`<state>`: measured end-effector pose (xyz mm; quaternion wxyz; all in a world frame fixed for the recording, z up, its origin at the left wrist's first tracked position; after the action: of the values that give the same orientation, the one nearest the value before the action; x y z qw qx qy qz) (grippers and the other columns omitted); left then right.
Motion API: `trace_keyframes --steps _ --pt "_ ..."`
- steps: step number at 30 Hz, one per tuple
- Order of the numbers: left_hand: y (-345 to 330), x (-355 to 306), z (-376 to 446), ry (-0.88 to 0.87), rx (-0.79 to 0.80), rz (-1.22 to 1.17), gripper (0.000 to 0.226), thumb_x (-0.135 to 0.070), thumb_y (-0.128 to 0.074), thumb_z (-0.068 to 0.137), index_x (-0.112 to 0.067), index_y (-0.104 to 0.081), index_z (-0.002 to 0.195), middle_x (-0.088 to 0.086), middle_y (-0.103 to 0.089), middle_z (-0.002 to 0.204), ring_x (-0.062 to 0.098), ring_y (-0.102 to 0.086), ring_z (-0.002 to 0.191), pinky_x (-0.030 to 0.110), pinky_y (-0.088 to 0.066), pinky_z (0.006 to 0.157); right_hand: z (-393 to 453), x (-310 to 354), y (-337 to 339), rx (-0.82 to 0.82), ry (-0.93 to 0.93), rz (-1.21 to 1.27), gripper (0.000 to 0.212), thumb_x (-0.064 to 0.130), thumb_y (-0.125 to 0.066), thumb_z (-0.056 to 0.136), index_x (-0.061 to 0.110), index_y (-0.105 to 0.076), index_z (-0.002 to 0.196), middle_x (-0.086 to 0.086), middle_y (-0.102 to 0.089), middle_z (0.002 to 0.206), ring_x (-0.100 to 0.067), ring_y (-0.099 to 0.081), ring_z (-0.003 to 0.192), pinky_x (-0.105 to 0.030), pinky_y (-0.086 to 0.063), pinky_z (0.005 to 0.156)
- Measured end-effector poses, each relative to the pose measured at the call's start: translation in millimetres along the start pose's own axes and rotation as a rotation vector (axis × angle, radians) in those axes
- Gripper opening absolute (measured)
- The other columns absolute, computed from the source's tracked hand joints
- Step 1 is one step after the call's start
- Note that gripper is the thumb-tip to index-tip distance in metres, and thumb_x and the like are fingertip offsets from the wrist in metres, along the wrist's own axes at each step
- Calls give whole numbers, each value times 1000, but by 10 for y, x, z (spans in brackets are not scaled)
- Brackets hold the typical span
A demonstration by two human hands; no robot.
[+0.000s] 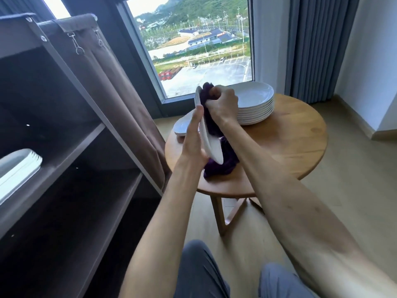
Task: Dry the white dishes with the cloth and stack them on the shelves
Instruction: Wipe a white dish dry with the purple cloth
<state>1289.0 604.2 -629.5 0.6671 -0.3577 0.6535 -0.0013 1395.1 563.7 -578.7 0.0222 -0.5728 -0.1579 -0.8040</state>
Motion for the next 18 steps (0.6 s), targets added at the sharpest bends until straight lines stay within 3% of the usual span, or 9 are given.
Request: trace_keyframes --steps 4,6,8,9,10,12,15,18 --pt "1 -129 32 -59 -116 -123 57 -63 -49 98 -16 -65 126 5 -70 116 23 -61 119 37 -45 109 -158 414 -3 118 240 240 22 -9 -61 78 -3 -74 95 -13 -74 90 -24 -71 87 -37 -57 86" --pt "-28 -338 98 -172 -170 -68 58 -72 -44 96 -22 -71 107 -2 -70 103 14 -63 109 24 -41 109 -287 503 -21 241 280 354 25 -16 -60 76 0 -74 90 -12 -73 84 -21 -69 78 -30 -56 75" --pt "-29 -407 210 -167 -133 -109 72 -80 -31 89 -29 -76 65 -12 -68 69 1 -68 74 8 -47 82 -371 473 -28 369 269 412 30 -17 -58 73 8 -73 80 -4 -71 75 -12 -65 71 -23 -51 69" --pt "16 -429 255 -152 -124 -89 76 -80 -32 89 -26 -71 54 -7 -64 60 6 -66 62 15 -52 67 -399 427 -36 420 253 395 32 -15 -59 72 13 -73 75 0 -69 71 -10 -63 68 -22 -49 68" --pt "54 -425 290 -124 -101 -114 74 -79 -38 89 -20 -69 57 1 -60 62 14 -65 62 23 -53 65 -420 358 -43 458 224 358 31 -12 -60 70 16 -73 71 1 -68 70 -10 -62 67 -23 -48 68" --pt "135 -385 336 -101 -67 -124 69 -78 -49 86 -11 -63 82 7 -57 71 24 -61 71 34 -52 72 -448 159 -46 473 150 278 26 -3 -61 67 20 -73 66 0 -67 70 -12 -60 67 -26 -48 67" --pt "165 -349 346 -117 -64 -151 72 -77 -52 83 -14 -55 118 8 -67 87 28 -67 78 37 -55 74 -423 -203 36 331 32 161 21 2 -65 66 21 -73 67 2 -70 74 -11 -64 74 -25 -47 71" --pt "333 -434 313 -194 -116 -214 68 -76 -51 83 -19 -56 118 7 -56 105 26 -57 92 36 -56 69 -332 -614 193 177 -110 -133 23 5 -67 74 21 -80 84 0 -77 88 -18 -69 91 -27 -52 83"
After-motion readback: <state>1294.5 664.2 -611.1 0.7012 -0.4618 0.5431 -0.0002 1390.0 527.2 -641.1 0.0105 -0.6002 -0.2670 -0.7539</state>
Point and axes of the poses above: each hand's wrist, its own z-axis towards the middle knuckle, its own y-axis out of the back of the hand, x = y × z, the point moved 8 cm from there along z, towards the middle knuckle
